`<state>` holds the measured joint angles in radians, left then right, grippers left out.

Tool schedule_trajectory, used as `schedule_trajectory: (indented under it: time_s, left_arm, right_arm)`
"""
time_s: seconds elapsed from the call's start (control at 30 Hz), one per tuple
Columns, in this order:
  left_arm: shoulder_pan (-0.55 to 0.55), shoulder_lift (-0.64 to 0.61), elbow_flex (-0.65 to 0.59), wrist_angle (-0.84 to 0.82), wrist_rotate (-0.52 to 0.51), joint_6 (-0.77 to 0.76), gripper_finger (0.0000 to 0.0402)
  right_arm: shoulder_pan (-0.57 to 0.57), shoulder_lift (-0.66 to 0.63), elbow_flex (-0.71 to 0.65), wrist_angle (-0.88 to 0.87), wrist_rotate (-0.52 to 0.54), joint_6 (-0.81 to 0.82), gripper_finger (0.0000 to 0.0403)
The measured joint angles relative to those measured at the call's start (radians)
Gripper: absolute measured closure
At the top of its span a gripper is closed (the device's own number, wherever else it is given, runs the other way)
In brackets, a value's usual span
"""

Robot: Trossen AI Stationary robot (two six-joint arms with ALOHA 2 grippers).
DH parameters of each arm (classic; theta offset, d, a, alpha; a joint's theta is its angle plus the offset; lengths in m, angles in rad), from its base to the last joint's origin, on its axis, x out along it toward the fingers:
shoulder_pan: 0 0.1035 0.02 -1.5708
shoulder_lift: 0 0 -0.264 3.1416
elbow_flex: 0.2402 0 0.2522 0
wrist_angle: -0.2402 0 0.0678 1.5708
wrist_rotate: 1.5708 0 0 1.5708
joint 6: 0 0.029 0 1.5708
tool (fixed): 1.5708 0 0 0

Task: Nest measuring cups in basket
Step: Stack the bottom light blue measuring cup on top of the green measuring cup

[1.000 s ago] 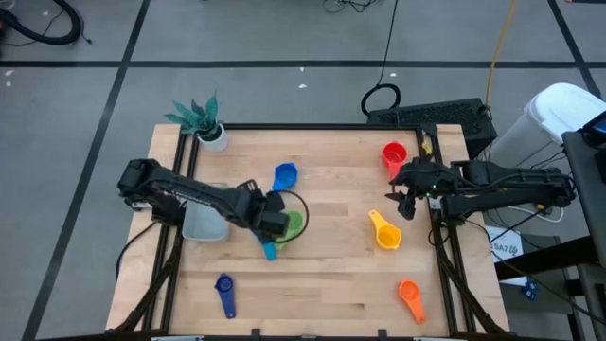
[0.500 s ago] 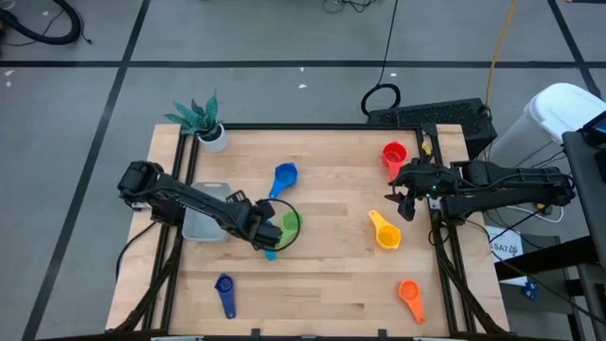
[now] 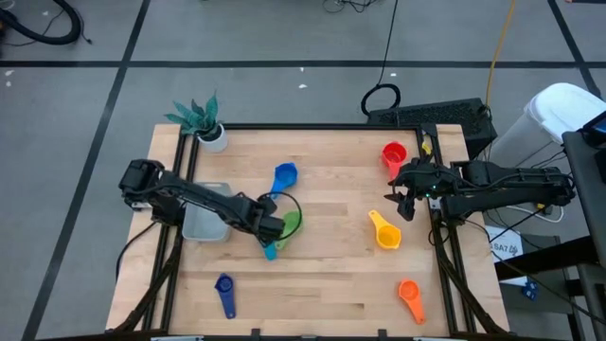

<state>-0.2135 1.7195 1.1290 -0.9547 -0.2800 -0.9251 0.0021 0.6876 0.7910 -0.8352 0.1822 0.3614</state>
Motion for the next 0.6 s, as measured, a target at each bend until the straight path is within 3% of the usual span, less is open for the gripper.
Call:
schedule_trajectory:
  time_s: [0.6]
  left_arm:
    - [-0.027,0.000,-0.001,-0.039,0.029,-0.106,0.0131]
  right_arm:
    - [0.000,0.000,0.000,0.000,-0.003,0.021,0.0204]
